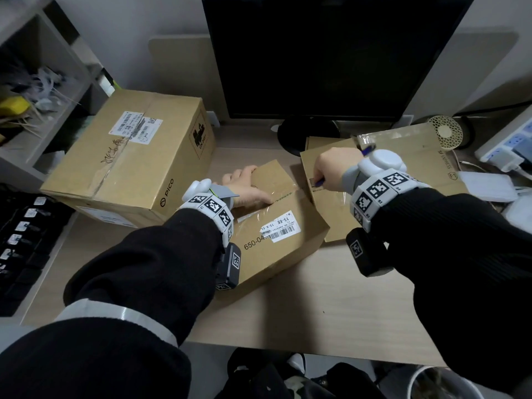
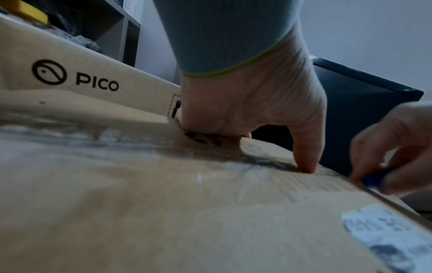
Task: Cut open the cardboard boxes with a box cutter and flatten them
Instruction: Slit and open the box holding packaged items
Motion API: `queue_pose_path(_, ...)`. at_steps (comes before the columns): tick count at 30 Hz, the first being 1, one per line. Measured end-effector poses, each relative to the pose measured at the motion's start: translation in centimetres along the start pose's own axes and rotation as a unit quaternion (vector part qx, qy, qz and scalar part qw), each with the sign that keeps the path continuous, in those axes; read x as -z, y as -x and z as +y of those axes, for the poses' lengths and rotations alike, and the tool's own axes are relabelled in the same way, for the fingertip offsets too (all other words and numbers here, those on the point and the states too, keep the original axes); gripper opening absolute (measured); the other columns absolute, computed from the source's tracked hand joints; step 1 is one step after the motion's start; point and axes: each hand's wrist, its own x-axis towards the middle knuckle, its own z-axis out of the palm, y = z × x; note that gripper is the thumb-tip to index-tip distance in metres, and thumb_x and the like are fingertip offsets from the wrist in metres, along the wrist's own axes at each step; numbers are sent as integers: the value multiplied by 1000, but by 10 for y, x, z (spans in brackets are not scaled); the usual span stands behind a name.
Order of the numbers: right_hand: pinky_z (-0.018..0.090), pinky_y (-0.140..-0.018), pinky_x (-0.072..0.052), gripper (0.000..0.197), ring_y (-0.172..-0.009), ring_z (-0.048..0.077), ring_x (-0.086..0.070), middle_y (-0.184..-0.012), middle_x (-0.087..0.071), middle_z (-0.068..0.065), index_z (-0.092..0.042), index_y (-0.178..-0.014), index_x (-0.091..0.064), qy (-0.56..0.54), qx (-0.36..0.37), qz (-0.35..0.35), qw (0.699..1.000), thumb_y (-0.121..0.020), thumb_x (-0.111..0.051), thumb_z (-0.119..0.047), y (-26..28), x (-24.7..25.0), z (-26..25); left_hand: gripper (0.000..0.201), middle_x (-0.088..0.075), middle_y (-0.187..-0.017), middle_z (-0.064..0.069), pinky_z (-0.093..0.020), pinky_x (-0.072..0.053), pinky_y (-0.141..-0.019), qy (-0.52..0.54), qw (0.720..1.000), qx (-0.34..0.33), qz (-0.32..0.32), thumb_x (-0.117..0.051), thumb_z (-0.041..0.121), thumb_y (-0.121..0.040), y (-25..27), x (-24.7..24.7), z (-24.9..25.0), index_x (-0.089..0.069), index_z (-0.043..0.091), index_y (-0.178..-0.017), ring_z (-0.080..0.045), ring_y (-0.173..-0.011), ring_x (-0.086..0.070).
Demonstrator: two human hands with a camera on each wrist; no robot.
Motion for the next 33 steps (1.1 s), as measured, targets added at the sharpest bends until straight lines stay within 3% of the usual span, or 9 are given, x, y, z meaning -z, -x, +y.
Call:
queue_pose_path(4, 18, -47, -30, 22, -77, 17, -57, -96, -68, -6, -28, -102, -73, -63, -36, 17, 997, -90, -56, -20, 16, -4, 20, 95, -32, -145, -1, -45, -23, -103, -4, 1000, 1, -6, -71, 56, -72, -2, 0, -1, -17, 34, -147, -25, -132, -27)
queue_pose_path(9, 29, -68, -47, 23, -87, 25, -60, -103, -68, 6, -18, -108, -67, -159, -54, 35, 985, -92, -50, -18, 22, -18, 2, 97, -31, -145, -3, -42, -27, -101, 3, 1000, 4, -11, -71, 54, -72, -3, 0, 1, -15, 32, -149, -26, -132, -26)
queue_pose_path(14, 30, -73, -38, 31, -104, 33, -57, -116, -60, 15, -8, -123, -48, -269, -112, 24, 956, -96, -43, -21, 27, -29, -32, 107, -23, -151, -5, -46, -25, -106, -6, 1000, 10, -15, -69, 59, -69, -3, -3, 0, -7, 32, -151, -30, -137, -20)
queue_pose_path(19, 28, -74, -41, 32, -100, 28, -59, -103, -59, 6, -12, -108, -50, -339, -153, 16, 928, -86, -59, -33, 30, -47, -47, 110, 5, -160, -4, -56, -11, -115, -35, 999, -4, -17, -70, 61, -70, 1, -1, 3, 4, 41, -150, -35, -145, 3)
queue_pose_path(22, 26, -77, -39, 30, -103, 26, -57, -99, -54, 3, -15, -102, -49, -379, -190, 7, 905, -85, -63, -34, 30, -46, -48, 96, 8, -160, -4, -61, -2, -112, -105, 992, -69, -9, -72, 47, -77, 2, 4, 19, -10, 45, -150, -34, -145, 9)
queue_pose_path(26, 27, -78, -40, 33, -102, 27, -58, -107, -60, 6, -13, -105, -52, -376, -205, 16, 903, -84, -65, -34, 32, -44, -53, 83, -2, -159, -2, -53, -9, -114, -129, 981, -140, -29, -74, 40, -76, 1, 2, 37, -29, 44, -146, -31, -145, 1)
queue_pose_path(30, 25, -74, -38, 29, -86, 21, -54, -94, -57, 0, -18, -96, -49, -380, -210, 46, 900, -83, -67, -36, 35, -50, -53, 77, -8, -155, -5, -46, -25, -112, -92, 983, -150, -43, -79, 38, -69, -7, 3, 38, -40, 41, -136, -35, -140, -17)
queue_pose_path(33, 24, -70, -37, 29, -84, 20, -54, -90, -55, -2, -19, -95, -51, -381, -224, 75, 894, -83, -67, -39, 38, -54, -57, 69, -19, -149, -8, -34, -38, -98, -117, 979, -162, -33, -75, 38, -72, -12, 7, 36, -42, 36, -132, -34, -126, -41)
